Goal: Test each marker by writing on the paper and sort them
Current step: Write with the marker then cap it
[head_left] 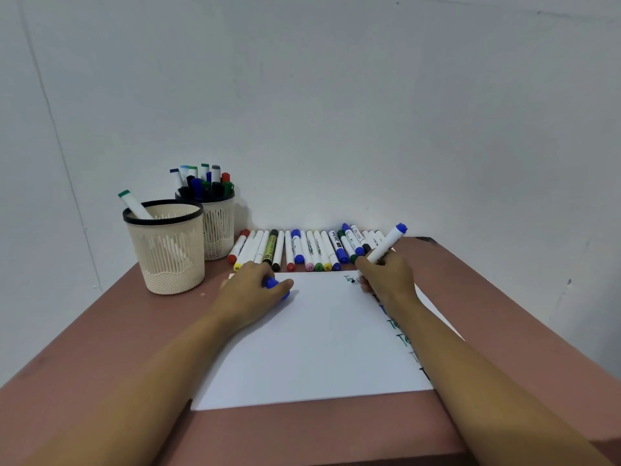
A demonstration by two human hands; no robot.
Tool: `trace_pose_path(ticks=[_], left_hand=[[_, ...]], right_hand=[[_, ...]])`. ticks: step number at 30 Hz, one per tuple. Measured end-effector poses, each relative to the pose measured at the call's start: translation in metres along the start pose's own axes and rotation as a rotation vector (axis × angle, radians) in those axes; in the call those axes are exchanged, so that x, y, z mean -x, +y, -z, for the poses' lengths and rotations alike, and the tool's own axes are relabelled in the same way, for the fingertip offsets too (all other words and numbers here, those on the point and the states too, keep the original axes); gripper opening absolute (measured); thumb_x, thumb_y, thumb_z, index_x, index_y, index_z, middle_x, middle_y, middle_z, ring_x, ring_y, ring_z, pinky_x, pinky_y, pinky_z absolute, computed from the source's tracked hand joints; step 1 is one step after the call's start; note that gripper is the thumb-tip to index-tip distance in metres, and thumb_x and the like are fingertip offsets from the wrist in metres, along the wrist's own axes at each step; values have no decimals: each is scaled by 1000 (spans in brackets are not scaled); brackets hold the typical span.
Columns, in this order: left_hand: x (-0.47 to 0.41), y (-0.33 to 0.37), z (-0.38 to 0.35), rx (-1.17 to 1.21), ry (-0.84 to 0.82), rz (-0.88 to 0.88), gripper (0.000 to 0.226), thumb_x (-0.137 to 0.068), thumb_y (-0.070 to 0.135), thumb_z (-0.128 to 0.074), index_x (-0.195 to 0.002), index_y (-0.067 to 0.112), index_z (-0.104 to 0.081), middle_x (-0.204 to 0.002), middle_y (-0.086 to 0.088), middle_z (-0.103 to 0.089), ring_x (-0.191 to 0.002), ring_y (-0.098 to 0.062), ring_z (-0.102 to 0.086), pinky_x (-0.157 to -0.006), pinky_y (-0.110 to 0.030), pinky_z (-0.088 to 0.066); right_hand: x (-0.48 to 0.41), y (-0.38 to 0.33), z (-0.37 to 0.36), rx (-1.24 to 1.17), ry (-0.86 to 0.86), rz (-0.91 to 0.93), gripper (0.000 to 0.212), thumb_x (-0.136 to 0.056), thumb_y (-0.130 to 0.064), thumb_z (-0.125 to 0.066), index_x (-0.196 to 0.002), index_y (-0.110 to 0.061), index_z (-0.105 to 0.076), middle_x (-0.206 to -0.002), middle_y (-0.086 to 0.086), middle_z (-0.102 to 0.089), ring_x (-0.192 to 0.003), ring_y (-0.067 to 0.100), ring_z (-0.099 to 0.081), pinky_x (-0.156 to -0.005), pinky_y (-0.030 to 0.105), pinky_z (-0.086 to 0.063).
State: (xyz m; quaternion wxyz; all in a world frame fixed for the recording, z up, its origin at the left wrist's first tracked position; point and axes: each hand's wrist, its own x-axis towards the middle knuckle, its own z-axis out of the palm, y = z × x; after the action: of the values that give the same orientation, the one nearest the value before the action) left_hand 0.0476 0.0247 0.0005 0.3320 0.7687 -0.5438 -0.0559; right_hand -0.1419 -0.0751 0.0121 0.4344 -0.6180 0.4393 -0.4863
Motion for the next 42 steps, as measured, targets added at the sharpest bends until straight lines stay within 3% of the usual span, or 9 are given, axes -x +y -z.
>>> trace_pose_path(ticks=[13, 23, 27, 32, 37, 42], left_hand=[[0, 0, 1, -15, -22, 8, 29, -87, 46, -57, -72, 25, -45, -82, 9, -44, -82, -18, -47, -88, -37, -41], [-1, -2, 0, -16, -23, 7, 29, -87, 47, -57, -72, 25, -45, -81, 9, -44, -80, -17, -46, -87, -37, -40], [-1, -2, 0, -12, -24, 2, 29, -87, 46, -57, -71, 25, -45, -81, 9, -44, -80, -17, -46, -86, -37, -40], [-1, -3, 0, -11, -24, 4, 30, -86, 47, -57, -71, 25, -45, -82, 8, -45, -80, -18, -46, -85, -37, -40], [-2, -4, -1, -3, -21, 7, 30, -86, 48, -58, -72, 24, -46, -83, 7, -45, -80, -18, -47, -83, -36, -39], [-1, -3, -2, -4, -13, 4, 30, -86, 47, -58, -72, 24, -46, -82, 7, -46, -81, -18, -48, -84, -36, -39]], right_hand=[[-2, 5, -3, -7, -27, 13, 10, -81, -4, -63, -76, -5, -54, -62, 7, -54, -48, 14, -48, -47, 23, -44], [-2, 4, -1, 7, -8, 10, 9, -83, -6, -62, -77, -6, -56, -64, 7, -56, -47, 11, -51, -41, 16, -43], [-2, 6, -3, 91, -13, 6, 12, -82, -12, -63, -76, -5, -54, -63, 8, -52, -48, 12, -47, -45, 21, -38], [-1, 3, 0, 29, 18, -8, 18, -84, -10, -61, -70, -12, -51, -62, 7, -53, -46, 13, -45, -34, 15, -33], [1, 4, -3, 71, 25, 33, 17, -82, -7, -60, -71, -7, -48, -67, 12, -48, -57, 20, -44, -48, 24, -37], [2, 0, 1, 69, -23, 18, 10, -83, -7, -60, -75, -6, -53, -64, 11, -51, -34, 4, -41, -33, 15, -30]])
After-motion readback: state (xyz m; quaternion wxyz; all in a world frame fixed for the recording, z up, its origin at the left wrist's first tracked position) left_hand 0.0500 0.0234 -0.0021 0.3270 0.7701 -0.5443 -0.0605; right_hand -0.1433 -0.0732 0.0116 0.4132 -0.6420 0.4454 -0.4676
